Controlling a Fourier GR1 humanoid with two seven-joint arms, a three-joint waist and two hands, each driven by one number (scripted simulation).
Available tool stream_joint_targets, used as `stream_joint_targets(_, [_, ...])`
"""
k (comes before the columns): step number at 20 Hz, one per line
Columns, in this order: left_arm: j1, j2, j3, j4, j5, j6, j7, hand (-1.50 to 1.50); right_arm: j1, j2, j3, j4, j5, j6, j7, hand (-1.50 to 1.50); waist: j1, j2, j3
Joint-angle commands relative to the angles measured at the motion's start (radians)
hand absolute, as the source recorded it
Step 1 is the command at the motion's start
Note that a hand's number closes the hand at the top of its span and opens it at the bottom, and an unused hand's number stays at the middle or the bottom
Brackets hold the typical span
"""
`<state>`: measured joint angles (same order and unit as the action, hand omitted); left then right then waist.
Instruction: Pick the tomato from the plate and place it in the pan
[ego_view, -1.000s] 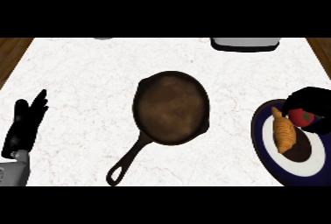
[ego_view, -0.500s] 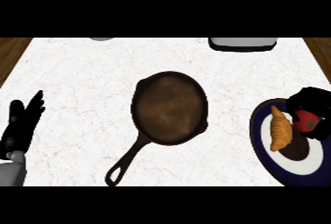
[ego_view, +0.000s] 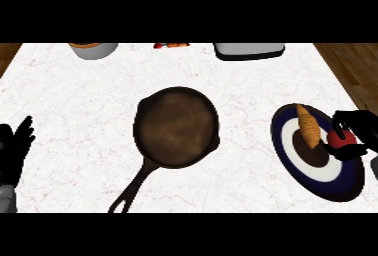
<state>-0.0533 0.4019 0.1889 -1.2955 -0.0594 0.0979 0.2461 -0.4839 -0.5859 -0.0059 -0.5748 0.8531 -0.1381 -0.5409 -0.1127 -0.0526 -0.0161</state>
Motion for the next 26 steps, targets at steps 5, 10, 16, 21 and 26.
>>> stream_joint_targets(5, [0.036, -0.01, 0.001, -0.008, -0.006, 0.011, -0.009, 0.0, 0.054, 0.183, -0.039, -0.325, -0.094, -0.133, 0.145, 1.5, -0.02, -0.004, 0.006])
stream_joint_targets(10, [0.025, 0.004, -0.002, -0.022, 0.0, -0.011, 0.001, 0.0, 0.047, 0.283, 0.032, -0.557, -0.068, -0.078, 0.358, 1.5, 0.002, 0.004, 0.006])
stream_joint_targets(16, [-0.006, -0.025, -0.027, -0.04, -0.006, -0.006, -0.001, 0.0, 0.084, 0.471, 0.165, -0.839, 0.029, -0.023, 0.726, 1.5, 0.049, 0.026, 0.01])
stream_joint_targets(21, [-0.041, -0.027, -0.039, -0.03, -0.004, -0.04, -0.015, 0.0, 0.117, 0.579, 0.234, -0.993, 0.103, 0.034, 0.966, 1.5, 0.099, 0.048, 0.015])
stream_joint_targets(26, [-0.085, -0.024, -0.026, -0.01, -0.008, -0.065, -0.004, 0.0, -0.062, 0.584, 0.219, -0.797, 0.04, -0.04, 1.026, 1.5, 0.117, 0.054, 0.016])
